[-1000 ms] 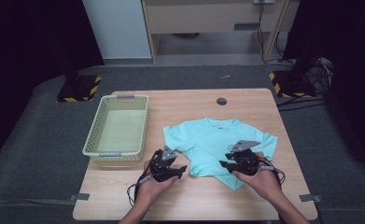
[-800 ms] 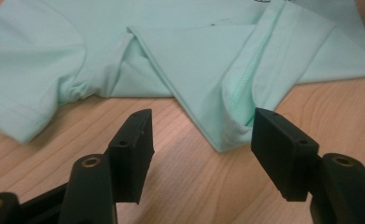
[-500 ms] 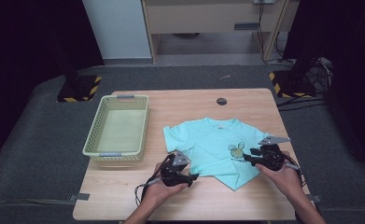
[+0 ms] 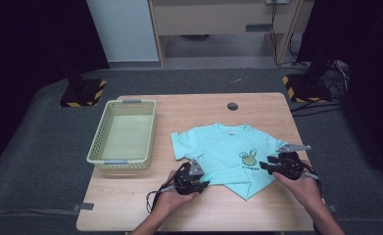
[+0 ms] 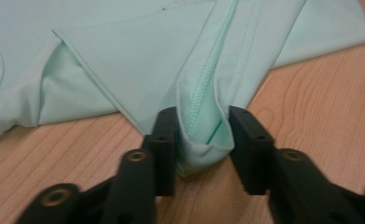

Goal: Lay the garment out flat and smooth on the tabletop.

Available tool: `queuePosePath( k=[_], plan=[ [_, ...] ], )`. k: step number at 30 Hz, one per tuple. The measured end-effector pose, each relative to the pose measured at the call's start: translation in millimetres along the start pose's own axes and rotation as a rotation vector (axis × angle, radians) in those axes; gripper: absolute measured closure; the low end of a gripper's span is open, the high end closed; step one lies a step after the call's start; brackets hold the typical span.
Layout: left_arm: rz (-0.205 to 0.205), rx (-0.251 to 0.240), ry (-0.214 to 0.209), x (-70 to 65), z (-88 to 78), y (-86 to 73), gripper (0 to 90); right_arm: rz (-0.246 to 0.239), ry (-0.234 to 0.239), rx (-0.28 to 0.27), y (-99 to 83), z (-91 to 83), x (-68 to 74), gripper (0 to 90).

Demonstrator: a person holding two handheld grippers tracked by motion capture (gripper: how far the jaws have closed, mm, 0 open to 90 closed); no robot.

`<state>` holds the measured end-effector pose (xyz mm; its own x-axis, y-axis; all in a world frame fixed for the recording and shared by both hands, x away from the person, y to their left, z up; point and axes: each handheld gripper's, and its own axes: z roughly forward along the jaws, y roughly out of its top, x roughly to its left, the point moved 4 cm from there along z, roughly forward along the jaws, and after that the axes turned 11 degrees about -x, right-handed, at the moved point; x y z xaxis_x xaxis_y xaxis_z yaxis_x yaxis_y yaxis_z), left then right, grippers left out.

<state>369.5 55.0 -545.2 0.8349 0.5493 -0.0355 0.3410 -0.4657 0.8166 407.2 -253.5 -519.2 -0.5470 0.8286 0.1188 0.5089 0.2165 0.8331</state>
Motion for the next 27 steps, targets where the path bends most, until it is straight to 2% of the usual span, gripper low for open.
queuePosePath(
  k=[2, 5, 10, 15, 20, 27],
  plan=[
    [0.032, -0.006, 0.003, -1.6, -3.9, 1.6, 76.7, -0.001, 0.000, 0.002, -0.5, 0.0, 0.3, 54.0],
    [0.063, -0.006, -0.017, -5.2, -11.6, 2.0, 82.8, -0.002, 0.002, 0.006, -1.2, 0.2, 0.4, 54.0],
    [0.126, 0.029, -0.046, -10.5, -30.2, -5.1, 84.1, -0.009, 0.011, 0.010, -0.4, 0.7, 2.2, 55.2],
    [0.178, 0.057, -0.055, -15.5, -52.7, -20.4, 84.1, -0.052, 0.034, 0.035, 2.4, 5.9, 8.1, 61.8],
    [0.213, 0.081, -0.065, -22.9, -67.0, -32.7, 84.0, -0.105, 0.079, 0.059, 10.3, 21.6, 22.2, 65.5],
    [0.218, 0.108, -0.064, -29.0, -76.4, -44.6, 83.7, -0.179, 0.157, 0.098, 19.9, 54.8, 53.4, 61.3]
  ],
)
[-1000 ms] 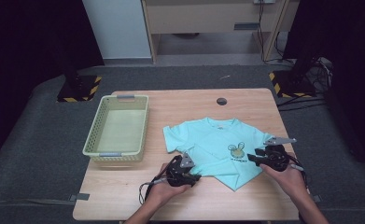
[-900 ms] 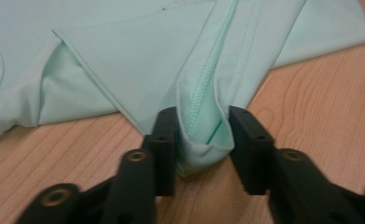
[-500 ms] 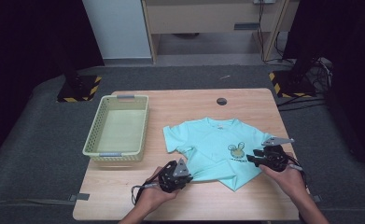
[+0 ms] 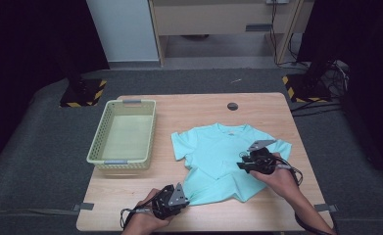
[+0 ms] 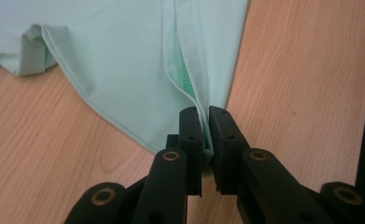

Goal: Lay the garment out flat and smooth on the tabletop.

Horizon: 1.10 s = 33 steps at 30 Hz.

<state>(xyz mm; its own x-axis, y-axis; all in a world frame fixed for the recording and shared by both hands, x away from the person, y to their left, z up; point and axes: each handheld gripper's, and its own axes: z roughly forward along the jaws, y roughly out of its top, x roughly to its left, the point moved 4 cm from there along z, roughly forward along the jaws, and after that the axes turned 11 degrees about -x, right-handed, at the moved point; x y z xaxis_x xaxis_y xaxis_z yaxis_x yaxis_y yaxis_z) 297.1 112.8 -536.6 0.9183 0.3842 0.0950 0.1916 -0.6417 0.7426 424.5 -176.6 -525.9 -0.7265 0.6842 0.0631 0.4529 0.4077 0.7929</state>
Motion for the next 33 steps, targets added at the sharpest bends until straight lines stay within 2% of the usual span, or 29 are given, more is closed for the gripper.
queuePosePath(
  k=[6, 9, 10, 14, 22, 28, 33],
  plan=[
    [-0.025, 0.000, 0.013, 0.9, -0.3, -2.1, 82.4, -0.039, 0.028, 0.022, 5.6, 31.2, 14.9, 55.7],
    [-0.035, 0.000, 0.017, 1.9, 1.0, -2.4, 81.9, -0.053, 0.021, 0.045, 2.6, 43.1, 17.8, 55.7],
    [-0.036, 0.001, 0.019, 2.3, 1.7, -2.6, 81.9, -0.060, 0.022, 0.025, 2.8, 45.1, 17.9, 55.9],
    [-0.044, 0.002, 0.015, 3.2, 6.1, -1.6, 81.7, -0.068, 0.020, 0.022, 5.2, 48.1, 13.5, 56.7],
    [-0.046, 0.002, 0.005, 3.4, 11.7, 1.9, 82.0, -0.055, 0.000, 0.015, 15.3, 60.8, -4.3, 56.6],
    [-0.051, -0.002, -0.003, 2.8, 12.3, 2.1, 82.4, -0.066, 0.003, 0.043, 25.9, 70.0, -7.1, 57.0],
    [-0.061, -0.007, -0.006, 3.5, 12.3, 1.6, 82.3, -0.029, 0.022, 0.033, 28.5, 75.4, -6.5, 59.8]
  ],
)
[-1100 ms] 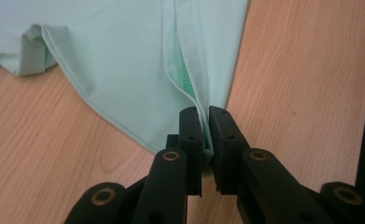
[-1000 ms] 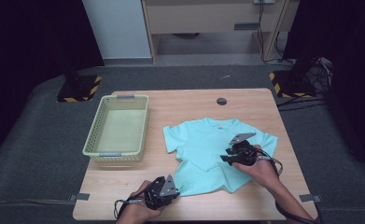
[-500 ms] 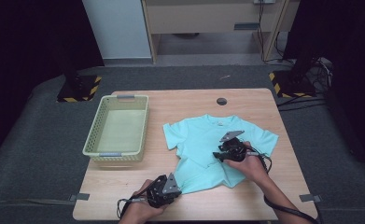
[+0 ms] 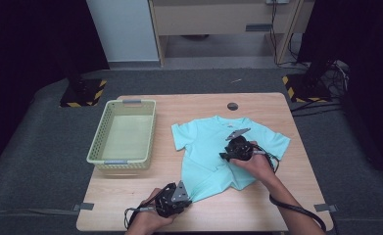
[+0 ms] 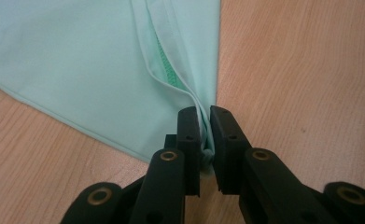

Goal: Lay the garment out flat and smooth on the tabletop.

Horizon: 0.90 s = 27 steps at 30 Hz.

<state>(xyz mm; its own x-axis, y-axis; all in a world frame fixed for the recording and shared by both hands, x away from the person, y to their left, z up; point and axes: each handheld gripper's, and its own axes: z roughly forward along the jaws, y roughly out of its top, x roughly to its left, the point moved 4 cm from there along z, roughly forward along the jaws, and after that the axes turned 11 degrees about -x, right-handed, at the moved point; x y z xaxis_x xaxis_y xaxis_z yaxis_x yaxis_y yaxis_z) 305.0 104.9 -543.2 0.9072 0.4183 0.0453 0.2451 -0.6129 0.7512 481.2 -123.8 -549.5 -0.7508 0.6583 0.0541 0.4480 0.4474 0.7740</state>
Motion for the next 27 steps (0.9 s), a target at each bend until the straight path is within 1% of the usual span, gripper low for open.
queuePosePath(
  k=[1, 3, 5, 7, 9, 11, 12, 15, 18, 21, 22, 24, 27],
  plan=[
    [-0.002, -0.001, -0.001, 0.2, 0.0, -0.1, 82.3, 0.007, 0.002, -0.007, 0.3, 0.8, 0.0, 62.0],
    [-0.003, -0.001, 0.000, 0.4, 0.0, -0.1, 82.2, 0.013, 0.010, -0.006, 0.9, 0.8, 0.5, 69.6],
    [-0.002, -0.001, 0.002, 0.2, 0.0, -0.1, 82.1, 0.015, 0.028, 0.000, 1.1, -0.1, 2.0, 77.6],
    [-0.002, -0.002, 0.004, 0.3, -0.2, -0.1, 81.9, 0.032, 0.039, -0.001, 0.9, -2.4, 4.1, 83.3],
    [0.001, -0.001, 0.009, 0.6, -0.7, -0.4, 81.8, 0.057, 0.052, -0.016, 1.4, -6.5, 5.9, 85.0],
    [0.002, -0.001, 0.013, 1.0, -1.5, -0.9, 81.8, 0.058, 0.063, -0.037, 1.7, -13.5, 7.5, 85.5],
    [0.001, 0.000, 0.013, 1.2, -2.2, -1.3, 81.8, 0.065, 0.070, -0.046, 1.5, -18.8, 8.9, 85.6],
    [-0.003, -0.002, 0.021, 3.2, -4.3, -2.8, 81.8, 0.058, 0.089, -0.074, -2.9, -39.2, 13.0, 85.7],
    [-0.014, -0.004, 0.032, 6.5, -5.9, -4.5, 81.8, 0.060, 0.102, -0.097, -13.0, -64.4, 15.4, 85.8],
    [-0.019, -0.002, 0.040, 9.7, -6.3, -5.6, 81.8, 0.079, 0.106, -0.117, -26.1, -88.7, 15.8, 85.8],
    [-0.019, -0.003, 0.041, 10.3, -6.2, -5.7, 81.8, 0.086, 0.105, -0.121, -30.7, -95.9, 15.9, 85.8],
    [-0.018, -0.001, 0.044, 10.4, -6.0, -5.4, 81.8, 0.086, 0.103, -0.121, -40.8, -108.7, 16.2, 85.8],
    [-0.016, 0.000, 0.035, 8.5, -5.2, -5.0, 82.1, 0.090, 0.091, -0.103, -58.3, -125.3, 15.1, 85.8]
  ],
)
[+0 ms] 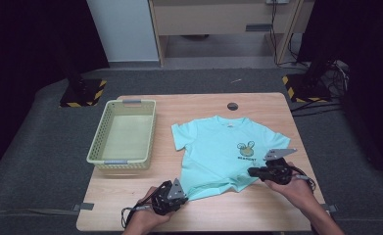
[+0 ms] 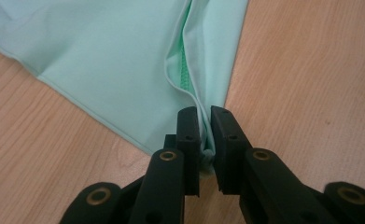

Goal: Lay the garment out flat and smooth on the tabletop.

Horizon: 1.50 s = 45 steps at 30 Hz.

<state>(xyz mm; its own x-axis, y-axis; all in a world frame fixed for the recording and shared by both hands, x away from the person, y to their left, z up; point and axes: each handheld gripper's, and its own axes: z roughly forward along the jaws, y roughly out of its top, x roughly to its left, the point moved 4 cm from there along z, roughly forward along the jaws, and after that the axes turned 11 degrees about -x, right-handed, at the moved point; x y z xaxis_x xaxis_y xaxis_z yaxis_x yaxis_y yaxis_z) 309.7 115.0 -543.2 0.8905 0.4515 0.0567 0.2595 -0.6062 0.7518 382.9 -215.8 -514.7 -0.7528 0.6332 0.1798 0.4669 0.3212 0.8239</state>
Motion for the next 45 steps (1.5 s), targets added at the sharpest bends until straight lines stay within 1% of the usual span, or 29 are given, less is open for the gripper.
queuePosePath(
  k=[4, 8, 9, 13, 14, 17, 18, 20, 22, 26, 29, 30, 31, 32, 35, 36, 37, 38, 42, 45],
  plan=[
    [0.007, 0.002, -0.012, -3.3, 2.1, 2.3, 82.4, 0.026, -0.033, 0.007, -18.1, -20.2, -7.8, 85.9],
    [0.019, 0.003, -0.011, -5.1, 6.9, 6.8, 82.4, 0.051, -0.072, 0.004, -28.7, -34.5, -19.4, 86.0],
    [0.019, 0.003, -0.011, -4.9, 8.5, 8.1, 82.4, 0.050, -0.083, 0.008, -30.5, -37.3, -22.7, 86.0],
    [0.025, 0.004, -0.014, -4.8, 15.0, 13.8, 82.4, 0.066, -0.125, 0.011, -35.9, -47.3, -37.0, 86.1],
    [0.031, 0.004, -0.015, -4.6, 16.5, 15.2, 82.5, 0.072, -0.136, 0.004, -36.9, -49.7, -41.4, 86.2],
    [0.027, 0.000, -0.026, -5.8, 21.8, 19.5, 82.5, 0.099, -0.162, -0.007, -38.9, -57.7, -52.1, 86.2],
    [0.030, 0.000, -0.030, -6.4, 23.9, 21.3, 82.6, 0.101, -0.168, -0.007, -39.5, -59.9, -55.2, 86.2],
    [0.040, 0.004, -0.037, -8.4, 28.1, 25.6, 82.8, 0.104, -0.184, -0.007, -39.7, -63.0, -59.7, 86.2],
    [0.052, 0.007, -0.038, -10.3, 31.6, 29.1, 82.9, 0.101, -0.193, -0.009, -38.5, -65.6, -61.1, 86.3],
    [0.069, 0.008, -0.042, -12.2, 30.6, 30.3, 83.0, 0.089, -0.193, -0.027, -33.9, -73.2, -55.7, 86.3],
    [0.063, 0.000, -0.038, -9.9, 26.2, 29.0, 83.1, 0.078, -0.188, -0.029, -33.2, -76.9, -51.1, 86.2],
    [0.060, -0.004, -0.035, -8.0, 23.1, 28.1, 83.1, 0.070, -0.185, -0.032, -33.3, -78.8, -48.0, 86.2],
    [0.057, -0.008, -0.033, -6.1, 19.2, 26.5, 83.1, 0.061, -0.173, -0.033, -34.3, -81.8, -41.7, 86.2],
    [0.056, -0.009, -0.030, -5.0, 16.5, 25.2, 83.1, 0.056, -0.168, -0.032, -34.9, -83.0, -39.3, 86.2],
    [0.050, -0.013, -0.031, -4.0, 9.6, 21.1, 83.1, 0.043, -0.152, -0.036, -38.8, -87.6, -30.0, 86.1],
    [0.050, -0.013, -0.031, -4.0, 9.6, 21.1, 83.1, 0.043, -0.152, -0.036, -38.8, -87.6, -30.0, 86.1],
    [0.049, -0.014, -0.033, -4.6, 7.6, 19.3, 83.1, 0.040, -0.141, -0.036, -43.5, -90.8, -23.7, 86.1],
    [0.052, -0.011, -0.039, -6.3, 5.8, 17.0, 83.1, 0.039, -0.136, -0.034, -46.0, -91.9, -21.2, 86.1],
    [0.062, -0.007, -0.046, -10.1, 6.0, 15.7, 83.1, 0.041, -0.132, -0.028, -53.2, -93.9, -16.6, 86.0],
    [0.072, -0.017, -0.047, -13.4, 5.8, 19.8, 83.1, 0.045, -0.135, -0.024, -59.9, -94.9, -15.2, 86.0]
  ],
)
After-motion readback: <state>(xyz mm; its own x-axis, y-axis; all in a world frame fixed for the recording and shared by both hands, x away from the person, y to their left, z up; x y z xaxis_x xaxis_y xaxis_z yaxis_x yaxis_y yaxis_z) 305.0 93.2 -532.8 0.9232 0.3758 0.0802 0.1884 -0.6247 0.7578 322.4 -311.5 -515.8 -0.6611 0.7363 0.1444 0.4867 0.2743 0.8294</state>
